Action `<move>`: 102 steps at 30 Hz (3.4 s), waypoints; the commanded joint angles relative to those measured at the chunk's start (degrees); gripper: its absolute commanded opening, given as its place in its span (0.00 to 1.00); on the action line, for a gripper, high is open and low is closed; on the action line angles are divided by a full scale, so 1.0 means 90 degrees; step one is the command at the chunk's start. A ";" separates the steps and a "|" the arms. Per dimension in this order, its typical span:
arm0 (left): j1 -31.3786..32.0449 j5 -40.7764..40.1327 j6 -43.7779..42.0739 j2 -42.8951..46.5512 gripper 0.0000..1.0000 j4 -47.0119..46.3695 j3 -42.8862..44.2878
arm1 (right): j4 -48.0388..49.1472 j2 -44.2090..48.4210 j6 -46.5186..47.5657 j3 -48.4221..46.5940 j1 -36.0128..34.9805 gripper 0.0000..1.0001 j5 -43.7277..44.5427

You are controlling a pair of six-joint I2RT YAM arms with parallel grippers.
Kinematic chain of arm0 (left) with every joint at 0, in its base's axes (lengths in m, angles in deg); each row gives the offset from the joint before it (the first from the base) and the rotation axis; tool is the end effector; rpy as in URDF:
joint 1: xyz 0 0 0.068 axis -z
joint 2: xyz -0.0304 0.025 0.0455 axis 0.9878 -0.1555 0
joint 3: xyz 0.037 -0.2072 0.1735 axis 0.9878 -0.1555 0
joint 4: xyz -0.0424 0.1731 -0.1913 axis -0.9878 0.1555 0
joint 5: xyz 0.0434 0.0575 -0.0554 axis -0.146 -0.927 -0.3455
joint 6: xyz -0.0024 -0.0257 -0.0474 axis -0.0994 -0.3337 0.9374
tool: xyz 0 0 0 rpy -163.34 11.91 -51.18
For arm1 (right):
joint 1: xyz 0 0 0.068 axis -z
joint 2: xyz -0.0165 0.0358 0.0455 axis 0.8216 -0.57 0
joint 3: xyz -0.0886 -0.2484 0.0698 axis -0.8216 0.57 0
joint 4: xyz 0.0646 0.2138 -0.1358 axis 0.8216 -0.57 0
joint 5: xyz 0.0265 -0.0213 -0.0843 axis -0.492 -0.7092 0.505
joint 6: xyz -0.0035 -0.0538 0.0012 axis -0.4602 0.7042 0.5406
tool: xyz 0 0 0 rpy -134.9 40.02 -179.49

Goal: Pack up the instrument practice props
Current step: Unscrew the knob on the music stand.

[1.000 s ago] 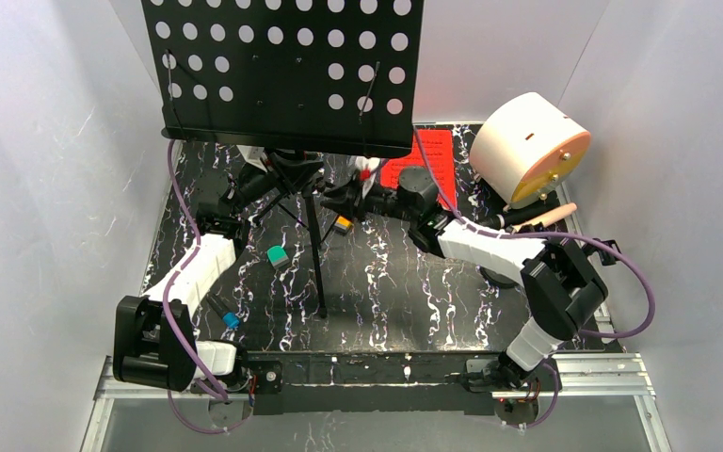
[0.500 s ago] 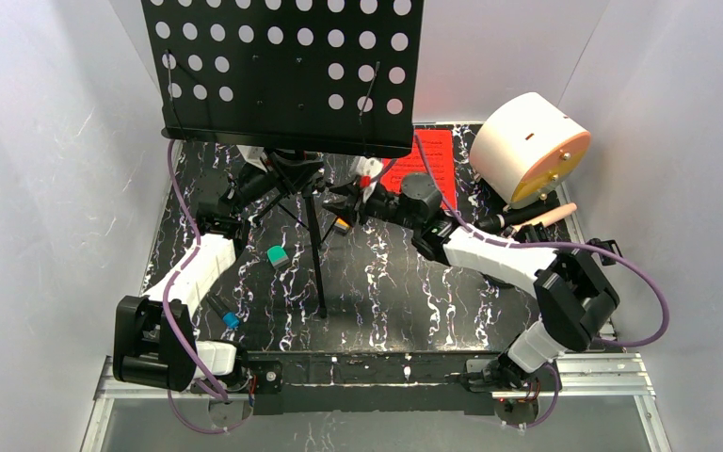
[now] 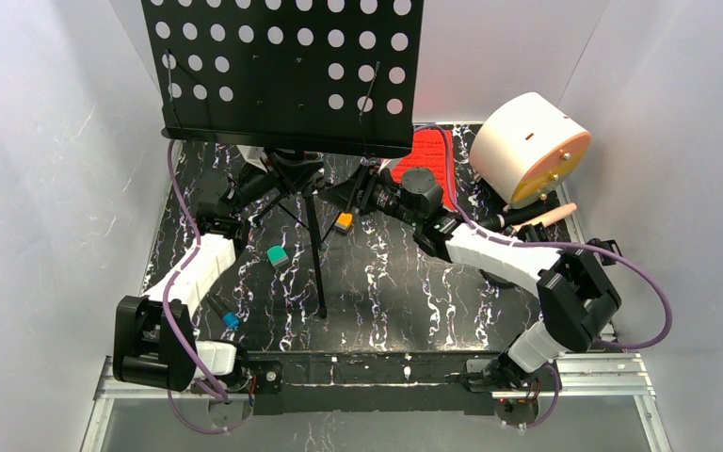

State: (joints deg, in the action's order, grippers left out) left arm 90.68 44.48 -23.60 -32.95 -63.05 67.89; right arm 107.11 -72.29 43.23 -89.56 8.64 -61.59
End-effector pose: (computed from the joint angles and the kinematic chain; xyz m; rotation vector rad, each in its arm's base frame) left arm 0.2700 -0.0722 0.3510 0.6387 1.1308 -0.9305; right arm 0.2433 0.2668 0.3184 -0.2068 1.6579 1.3698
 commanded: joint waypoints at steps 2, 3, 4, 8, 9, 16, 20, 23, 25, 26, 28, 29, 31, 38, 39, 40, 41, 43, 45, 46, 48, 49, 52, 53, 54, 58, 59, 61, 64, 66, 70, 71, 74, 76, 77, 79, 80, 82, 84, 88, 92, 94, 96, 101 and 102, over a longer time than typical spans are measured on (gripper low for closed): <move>0.0058 0.0029 0.0459 0.0092 0.00 0.0478 0.0077 | 0.0419 -0.0172 -0.1649 -0.0465 0.0013 0.68 0.0031; 0.0055 0.0021 0.0455 0.0092 0.00 0.0487 0.0082 | 0.0378 -0.0219 -0.1687 -0.0563 0.0020 0.68 0.0005; 0.0061 0.0026 0.0454 0.0092 0.00 0.0495 0.0086 | 0.0277 -0.0273 -0.1734 -0.0653 0.0022 0.68 -0.0008; 0.0063 0.0035 0.0428 0.0107 0.00 0.0515 0.0086 | 0.0289 -0.0458 -0.2051 -0.0764 0.0058 0.64 -0.0015; 0.0063 0.0036 0.0420 0.0111 0.00 0.0527 0.0087 | 0.0427 -0.0487 -0.2197 -0.0723 0.0066 0.62 -0.0050; 0.0058 0.0055 0.0396 0.0092 0.00 0.0559 0.0105 | 0.0791 -0.0782 -0.2773 -0.0721 0.0132 0.45 -0.0466; 0.0063 0.0057 0.0388 0.0099 0.00 0.0576 0.0106 | 0.1119 -0.0774 -0.2960 -0.0538 0.0166 0.34 -0.0424; 0.0073 0.0056 0.0386 0.0092 0.00 0.0583 0.0106 | 0.1207 -0.0790 -0.3035 -0.0476 0.0222 0.24 -0.0467; 0.0073 0.0049 0.0386 0.0092 0.00 0.0588 0.0111 | 0.1298 -0.0809 -0.3037 -0.0436 0.0249 0.18 -0.0520; 0.0073 0.0052 0.0386 0.0092 0.00 0.0593 0.0107 | 0.1342 -0.0817 -0.2978 -0.0430 0.0263 0.13 -0.0585; 0.0072 0.0048 0.0378 0.0092 0.00 0.0605 0.0116 | 0.1411 -0.0805 -0.2473 -0.0482 0.0273 0.01 -0.0687; 0.0073 0.0055 0.0376 0.0087 0.00 0.0607 0.0116 | 0.1400 -0.0789 -0.2144 -0.0528 0.0276 0.01 -0.0727; 0.0073 0.0047 0.0376 0.0092 0.00 0.0625 0.0125 | 0.1387 -0.0760 -0.1410 -0.0613 0.0275 0.01 -0.0859; 0.0073 0.0064 0.0386 0.0097 0.00 0.0642 0.0142 | 0.2089 -0.0702 0.0889 -0.0520 0.0260 0.01 -0.1556; 0.0069 0.0061 0.0386 0.0096 0.00 0.0646 0.0145 | 0.2091 -0.0697 0.1274 -0.0524 0.0245 0.01 -0.1631; 0.0070 0.0060 0.0386 0.0092 0.00 0.0647 0.0144 | 0.2036 -0.0682 0.1789 -0.0526 0.0216 0.01 -0.1698; 0.0072 0.0065 0.0391 0.0092 0.00 0.0647 0.0145 | 0.1939 -0.0643 0.2351 -0.0514 0.0153 0.01 -0.1745; 0.0073 0.0070 0.0404 0.0092 0.00 0.0655 0.0154 | 0.1794 -0.0555 0.3826 -0.0432 0.0013 0.01 -0.1763; 0.0072 0.0073 0.0419 0.0092 0.00 0.0657 0.0169 | 0.1646 -0.0461 0.5113 -0.0325 -0.0110 0.01 -0.1799; 0.0073 0.0077 0.0424 0.0092 0.00 0.0665 0.0174 | 0.1573 -0.0408 0.5780 -0.0258 -0.0180 0.01 -0.1764; 0.0073 0.0077 0.0425 0.0092 0.00 0.0676 0.0184 | 0.1333 -0.0344 0.6919 -0.0192 -0.0310 0.01 -0.1667; 0.0073 0.0079 0.0430 0.0092 0.00 0.0685 0.0182 | 0.1181 -0.0320 0.7397 -0.0186 -0.0371 0.01 -0.1623; 0.0075 0.0075 0.0435 0.0078 0.00 0.0712 0.0198 | 0.0967 -0.0217 0.8810 -0.0127 -0.0569 0.01 -0.1380; 0.0073 0.0077 0.0435 0.0063 0.00 0.0728 0.0212 | 0.0925 -0.0171 0.9248 -0.0110 -0.0651 0.01 -0.1228; 0.0073 0.0075 0.0435 0.0063 0.00 0.0741 0.0222 | 0.0822 -0.0135 0.9558 -0.0119 -0.0721 0.01 -0.1146; 0.0071 0.0075 0.0435 0.0044 0.00 0.0773 0.0235 | 0.0402 0.0002 0.9074 -0.0364 -0.0696 0.01 -0.0929; 0.0073 0.0078 0.0426 0.0043 0.00 0.0779 0.0234 | 0.0427 0.0058 0.8706 -0.0349 -0.0670 0.04 -0.0853; 0.0068 0.0077 0.0416 0.0044 0.00 0.0792 0.0241 | 0.0519 0.0174 0.7701 -0.0270 -0.0589 0.15 -0.0730; 0.0072 0.0075 0.0405 0.0043 0.00 0.0812 0.0242 | 0.0935 0.0375 0.5769 0.0014 -0.0409 0.36 -0.0424; 0.0073 0.0073 0.0396 0.0043 0.00 0.0813 0.0243 | 0.1037 0.0475 0.4578 0.0085 -0.0334 0.44 0.0045; 0.0072 0.0078 0.0386 0.0043 0.00 0.0830 0.0243 | 0.0437 0.0563 0.2262 -0.0169 -0.0212 0.55 0.0978; 0.0073 0.0076 0.0386 0.0043 0.00 0.0833 0.0238 | 0.0373 0.0566 0.1691 -0.0191 -0.0169 0.59 0.1001; 0.0080 0.0060 0.0376 0.0043 0.00 0.0832 0.0233 | 0.0268 0.0481 0.0136 -0.0199 -0.0058 0.61 0.1030; 0.0082 0.0055 0.0376 0.0043 0.00 0.0832 0.0228 | 0.0110 0.0360 -0.0642 -0.0267 -0.0016 0.61 0.0964; 0.0085 0.0055 0.0376 0.0052 0.00 0.0832 0.0224 | 0.0087 0.0287 -0.0934 -0.0306 0.0001 0.61 0.0882; 0.0101 0.0051 0.0367 0.0053 0.00 0.0832 0.0227 | 0.0002 0.0156 -0.1280 -0.0389 -0.0001 0.62 0.0816; 0.0096 0.0052 0.0369 0.0053 0.00 0.0837 0.0225 | -0.0028 0.0105 -0.1389 -0.0432 -0.0006 0.62 0.0811; 0.0098 0.0053 0.0367 0.0054 0.00 0.0843 0.0224 | -0.0020 -0.0005 -0.1615 -0.0497 0.0010 0.62 0.0729; 0.0107 0.0047 0.0357 0.0053 0.00 0.0842 0.0232 | -0.0005 -0.0137 -0.1816 -0.0583 0.0013 0.62 0.0581; 0.0101 0.0050 0.0356 0.0043 0.00 0.0852 0.0233 | 0.0338 -0.0356 -0.2186 -0.0538 0.0020 0.59 0.0338; 0.0098 0.0056 0.0347 0.0051 0.00 0.0858 0.0233 | 0.0533 -0.0587 -0.2397 -0.0559 0.0025 0.49 0.0050; 0.0112 0.0056 0.0342 0.0053 0.00 0.0862 0.0233 | 0.0668 -0.0642 -0.2468 -0.0523 0.0023 0.42 -0.0018; 0.0112 0.0049 0.0337 0.0053 0.00 0.0870 0.0233 | 0.0780 -0.0672 -0.2506 -0.0486 0.0042 0.36 -0.0022; 0.0111 0.0056 0.0327 0.0054 0.00 0.0881 0.0240 | 0.1077 -0.0695 -0.2780 -0.0390 0.0099 0.26 -0.0030; 0.0112 0.0056 0.0327 0.0053 0.00 0.0890 0.0243 | 0.1123 -0.0703 -0.2845 -0.0385 0.0112 0.26 -0.0034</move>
State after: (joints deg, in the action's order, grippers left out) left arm 90.99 44.74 -24.84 -32.93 -60.08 69.12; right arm 111.68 -78.14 20.87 -92.30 9.19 -61.74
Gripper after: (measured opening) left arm 0.243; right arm 0.401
